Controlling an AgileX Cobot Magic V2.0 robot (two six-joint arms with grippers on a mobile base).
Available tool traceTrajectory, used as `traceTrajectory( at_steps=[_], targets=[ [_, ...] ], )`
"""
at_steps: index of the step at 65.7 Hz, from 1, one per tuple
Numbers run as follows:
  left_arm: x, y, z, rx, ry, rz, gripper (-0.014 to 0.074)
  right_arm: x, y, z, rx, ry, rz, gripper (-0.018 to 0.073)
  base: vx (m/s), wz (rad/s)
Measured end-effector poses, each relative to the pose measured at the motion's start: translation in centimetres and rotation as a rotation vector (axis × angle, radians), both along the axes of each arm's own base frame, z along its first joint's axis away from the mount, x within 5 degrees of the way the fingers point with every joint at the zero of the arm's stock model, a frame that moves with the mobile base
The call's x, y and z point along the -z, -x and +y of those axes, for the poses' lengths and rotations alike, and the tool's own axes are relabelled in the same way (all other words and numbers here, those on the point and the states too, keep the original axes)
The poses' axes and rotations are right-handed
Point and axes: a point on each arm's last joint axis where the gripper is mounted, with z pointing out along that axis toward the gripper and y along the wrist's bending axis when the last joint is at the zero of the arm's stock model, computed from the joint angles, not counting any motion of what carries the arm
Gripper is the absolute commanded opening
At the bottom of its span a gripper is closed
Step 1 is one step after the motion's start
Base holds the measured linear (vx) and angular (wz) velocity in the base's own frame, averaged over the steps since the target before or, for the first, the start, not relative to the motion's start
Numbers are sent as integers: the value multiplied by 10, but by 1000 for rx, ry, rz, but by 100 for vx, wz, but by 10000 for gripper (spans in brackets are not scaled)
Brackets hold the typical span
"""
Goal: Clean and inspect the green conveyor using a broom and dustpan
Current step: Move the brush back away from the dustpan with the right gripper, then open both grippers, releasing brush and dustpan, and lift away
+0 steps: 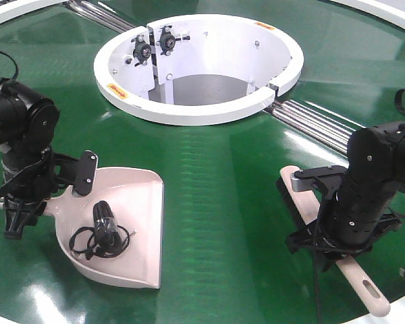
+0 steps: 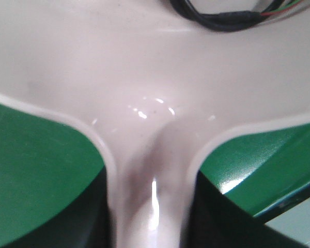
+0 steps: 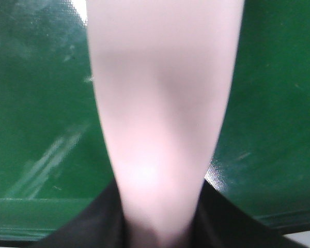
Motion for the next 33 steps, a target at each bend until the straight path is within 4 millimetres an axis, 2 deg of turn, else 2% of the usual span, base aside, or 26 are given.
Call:
traceTrajectory(
  at_steps=[33],
  targets=[
    [0, -1, -1, 1, 12, -10, 0, 0, 2, 0, 0, 5, 18, -1, 0, 0]
  ],
)
